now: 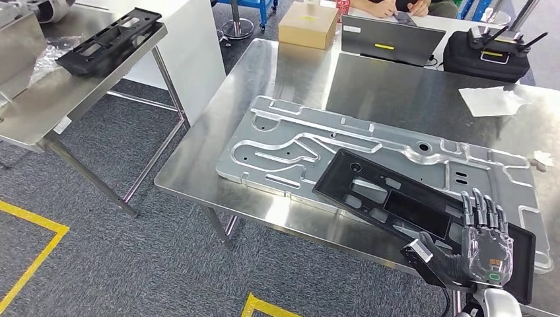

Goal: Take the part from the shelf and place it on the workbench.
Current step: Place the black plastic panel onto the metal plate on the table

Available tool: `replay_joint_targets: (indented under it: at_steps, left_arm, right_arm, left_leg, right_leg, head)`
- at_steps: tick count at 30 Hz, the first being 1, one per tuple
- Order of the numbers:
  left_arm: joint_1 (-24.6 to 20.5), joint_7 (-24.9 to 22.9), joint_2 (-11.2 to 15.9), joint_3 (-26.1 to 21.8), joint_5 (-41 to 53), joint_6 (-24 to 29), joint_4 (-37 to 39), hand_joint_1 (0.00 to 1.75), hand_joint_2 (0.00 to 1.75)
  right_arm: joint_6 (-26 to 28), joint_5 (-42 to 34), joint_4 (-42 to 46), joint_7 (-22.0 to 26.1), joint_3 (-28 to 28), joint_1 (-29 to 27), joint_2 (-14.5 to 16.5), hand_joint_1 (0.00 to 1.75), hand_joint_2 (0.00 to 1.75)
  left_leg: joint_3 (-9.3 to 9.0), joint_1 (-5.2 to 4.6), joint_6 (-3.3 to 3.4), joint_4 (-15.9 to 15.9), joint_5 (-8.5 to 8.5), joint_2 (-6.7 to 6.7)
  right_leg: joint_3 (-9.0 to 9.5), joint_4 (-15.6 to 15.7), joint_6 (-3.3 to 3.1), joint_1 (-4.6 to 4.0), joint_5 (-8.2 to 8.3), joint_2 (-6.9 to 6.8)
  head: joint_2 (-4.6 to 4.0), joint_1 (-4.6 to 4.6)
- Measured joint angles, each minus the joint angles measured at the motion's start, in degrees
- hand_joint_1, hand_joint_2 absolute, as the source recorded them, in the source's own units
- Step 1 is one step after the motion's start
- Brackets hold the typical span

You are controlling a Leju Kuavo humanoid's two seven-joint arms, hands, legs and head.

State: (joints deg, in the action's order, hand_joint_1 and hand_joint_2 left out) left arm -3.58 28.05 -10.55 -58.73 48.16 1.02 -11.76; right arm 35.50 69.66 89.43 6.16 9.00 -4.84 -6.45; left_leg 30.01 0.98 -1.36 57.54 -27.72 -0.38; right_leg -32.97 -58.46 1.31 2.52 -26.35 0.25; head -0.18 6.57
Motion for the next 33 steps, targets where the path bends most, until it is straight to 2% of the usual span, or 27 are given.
replay_joint_targets:
  at_steps: [2,4,6,7,8,9,10,11,12,13,14,16,18,19,22,23,24,25,27,28,29,30,32,33]
  left_arm:
    - [0.0,0.0,0.0,0.0,0.0,-0.5,0.0,0.0,0.0]
    - [-0.1,0.1,-0.2,0.0,0.0,-1.0,0.0,0.0,0.0]
    - [-0.1,0.0,-0.3,0.0,-0.1,-1.4,0.0,0.0,0.0]
    - [-0.1,-0.1,-0.4,0.0,-0.1,-1.6,0.0,0.0,0.0]
    - [-0.1,-0.2,-0.4,0.0,0.0,-1.7,0.0,0.0,0.0]
    - [-0.1,-0.3,-0.5,0.0,0.1,-1.7,0.0,0.0,0.0]
    - [-0.1,-0.4,-0.6,0.0,0.2,-1.7,0.0,0.0,0.0]
    - [-0.2,-0.5,-0.6,0.0,0.3,-1.7,0.0,0.0,0.0]
    - [-0.2,-0.5,-0.7,0.0,0.4,-1.8,0.0,0.0,0.0]
    - [-0.3,-0.6,-0.7,0.0,0.4,-1.8,0.0,0.0,0.0]
    - [-0.3,-0.6,-0.6,0.0,0.5,-1.8,0.0,0.0,0.0]
    - [-0.4,-0.7,-0.7,0.0,0.6,-1.9,0.0,0.0,0.0]
    - [-0.4,-0.6,-0.8,0.0,0.8,-2.0,0.1,0.0,0.0]
    - [-0.4,-0.6,-0.8,0.0,0.9,-2.1,0.1,0.0,0.0]
    - [-0.4,-0.5,-0.8,0.0,1.3,-2.5,0.1,0.0,0.0]
    - [-0.4,-0.5,-0.8,0.1,1.4,-2.6,0.1,0.0,0.0]
    - [-0.4,-0.5,-0.8,0.1,1.5,-2.7,0.1,0.0,0.0]
    - [-0.4,-0.5,-0.8,0.1,1.6,-2.7,0.1,0.0,0.0]
    - [-0.6,-0.5,-0.8,0.1,1.7,-2.8,0.1,0.0,0.0]
    - [-0.7,-0.5,-0.7,0.1,1.8,-2.8,0.1,0.0,0.0]
    - [-0.9,-0.5,-0.7,0.1,1.8,-2.8,0.1,0.0,0.0]
    - [-1.0,-0.5,-0.7,0.2,1.9,-2.8,0.1,0.0,0.0]
    - [-1.0,-0.5,-0.8,0.2,2.1,-2.8,0.1,0.0,0.0]
    - [-1.1,-0.6,-0.9,0.3,2.2,-2.8,0.1,0.0,0.0]
  right_arm:
    - [0.3,-0.2,0.8,0.1,0.4,-0.4,-0.1,0.0,0.0]
    - [0.6,-0.7,1.7,0.1,1.0,-0.8,-0.3,0.0,0.0]
    - [0.8,-1.0,2.4,0.2,1.7,-1.2,-0.6,0.0,0.0]
    - [0.6,-1.1,2.7,0.2,2.1,-1.6,-0.6,0.0,0.0]
    - [0.5,-1.2,3.1,0.2,2.4,-2.0,-0.7,0.0,0.0]
    - [0.2,-1.2,3.5,0.2,2.7,-2.3,-0.7,0.0,0.0]
    - [0.0,-1.1,3.9,0.2,3.0,-2.6,-0.7,0.0,0.0]
    - [-0.2,-1.0,4.3,0.2,3.2,-2.7,-0.7,0.0,0.0]
    - [-0.4,-1.0,4.6,0.2,3.4,-2.7,-0.6,0.0,0.0]
    - [-0.5,-0.9,4.8,0.2,3.7,-2.9,-0.6,0.0,0.0]
    - [-0.6,-0.8,5.1,0.2,3.9,-3.0,-0.6,0.0,0.0]
    - [-0.7,-0.7,5.5,0.4,4.2,-3.4,-0.5,0.0,0.0]
    - [-0.7,-0.7,5.9,0.5,4.5,-3.5,-0.5,0.0,0.0]
    - [-0.7,-0.8,6.1,0.5,4.8,-3.6,-0.4,0.0,0.0]
    - [-0.7,-0.9,6.9,0.7,5.6,-4.5,-0.4,0.0,0.0]
    - [-0.7,-0.9,7.1,0.8,5.8,-4.8,-0.3,0.0,0.0]
    - [-0.7,-0.9,7.4,1.0,6.1,-5.2,-0.2,0.0,0.0]
    - [-0.7,-0.9,7.6,1.1,6.4,-5.5,-0.1,0.0,0.0]
    - [-0.7,-0.9,8.3,1.3,6.9,-6.0,0.0,0.0,0.0]
    - [-0.7,-1.0,8.6,1.4,7.2,-6.3,0.1,0.0,0.0]
    - [-0.7,-1.0,8.9,1.6,7.5,-6.6,0.2,0.0,0.0]
    - [-0.7,-1.1,9.1,1.8,7.8,-6.8,0.3,0.0,0.0]
    - [-0.6,-1.6,9.6,2.4,8.3,-7.2,0.4,0.0,0.0]
    - [-0.5,-2.1,9.9,2.9,8.6,-7.4,0.5,0.0,0.0]
  left_leg:
    - [-0.86,-0.02,1.02,-2.0,1.28,0.17]
    - [-1.96,0.38,1.82,-4.6,2.91,0.49]
    - [-2.09,0.71,1.99,-5.5,3.5,0.69]
    - [-1.89,0.79,1.95,-5.4,3.53,0.72]
    - [-1.65,0.92,1.82,-5.1,3.49,0.75]
    - [-1.32,1.15,1.58,-4.7,3.4,0.77]
    - [-0.92,1.47,1.22,-4.0,3.22,0.77]
    - [-0.44,1.73,0.69,-3.2,2.91,0.77]
    - [0.14,1.93,0.08,-2.3,2.58,0.7]
    - [0.6,1.91,-0.54,-1.4,2.23,0.61]
    - [1.05,1.81,-1.09,-0.6,1.94,0.51]
    - [1.63,1.78,-1.88,0.1,1.82,0.36]
    - [2.49,2.09,-2.26,1.4,0.76,0.38]
    - [3.29,2.13,-2.21,3.4,-0.98,0.41]
    - [6.9,1.49,-1.37,14.3,-8.56,0.45]
    - [7.39,1.19,-0.99,16.9,-9.79,0.45]
    - [6.93,0.88,-0.48,17.6,-9.87,0.45]
    - [5.25,0.47,0.24,15.8,-8.86,0.44]
    - [-0.31,-0.55,2.1,7.6,-6.26,0.4]
    - [-2.72,-1.05,2.73,3.9,-5.26,0.44]
    - [-4.14,-1.43,3.08,1.5,-4.75,0.45]
    - [-4.63,-1.74,3.18,0.4,-4.48,0.48]
    - [-4.14,-1.84,3.38,-0.2,-3.24,0.52]
    - [-3.79,-1.78,3.7,-0.6,-2.48,0.63]
  right_leg:
    - [0.54,0.9,0.5,-0.13,0.37,-0.02]
    - [0.08,-0.6,0.8,-0.35,-1.33,-0.05]
    - [-2.6,-6.7,1.22,-0.27,-5.0,-0.06]
    - [-4.08,-10.1,1.59,-0.11,-6.32,-0.06]
    - [-4.96,-12.1,2.01,0.12,-6.71,-0.09]
    - [-4.79,-12.1,2.49,0.41,-5.95,-0.14]
    - [-3.47,-9.8,3.01,0.74,-4.31,-0.23]
    - [-1.39,-6.0,3.6,1.14,-2.72,-0.35]
    - [0.38,-3.0,3.81,1.22,-1.45,-0.26]
    - [1.3,-1.4,3.58,1.27,-0.73,-0.09]
    - [1.53,-0.8,2.98,1.22,-0.9,0.11]
    - [0.49,-1.7,1.34,1.06,-1.26,0.41]
    - [-0.31,-1.7,0.16,0.91,-1.17,0.31]
    - [-0.77,-1.7,-0.36,0.74,-0.81,0.23]
    - [-2.18,-1.7,-1.28,-0.14,0.33,-0.08]
    - [-2.66,-1.8,-1.45,-0.51,0.7,-0.17]
    - [-3.13,-1.8,-1.57,-0.89,1.08,-0.23]
    - [-3.59,-1.8,-1.66,-1.28,1.49,-0.23]
    - [-4.34,-1.8,-1.67,-1.84,2.33,-0.2]
    - [-4.53,-1.7,-1.51,-1.99,2.79,-0.19]
    - [-4.58,-1.6,-1.26,-2.0,3.21,-0.21]
    - [-4.58,-1.5,-0.9,-1.91,3.67,-0.25]
    - [-4.57,-1.1,-0.13,-1.69,4.51,-0.26]
    - [-4.79,-1.3,0.2,-1.61,4.03,-0.24]
  head:
    - [-0.01,0.0]
    - [0.0,-0.02]
    - [0.0,-0.02]
    - [0.0,-0.01]
    - [0.0,-0.01]
    - [0.0,-0.01]
    - [0.0,-0.01]
    - [0.0,-0.01]
    - [0.0,-0.01]
    - [0.0,-0.01]
    - [0.0,0.0]
    - [-0.01,0.04]
    - [-0.01,0.08]
    - [-0.01,0.09]
    - [0.0,0.09]
    - [0.0,0.09]
    - [-0.01,0.09]
    - [-0.01,0.09]
    - [-0.01,0.09]
    - [0.0,0.09]
    - [0.0,0.09]
    - [0.0,0.09]
    - [0.0,0.08]
    - [0.0,0.08]
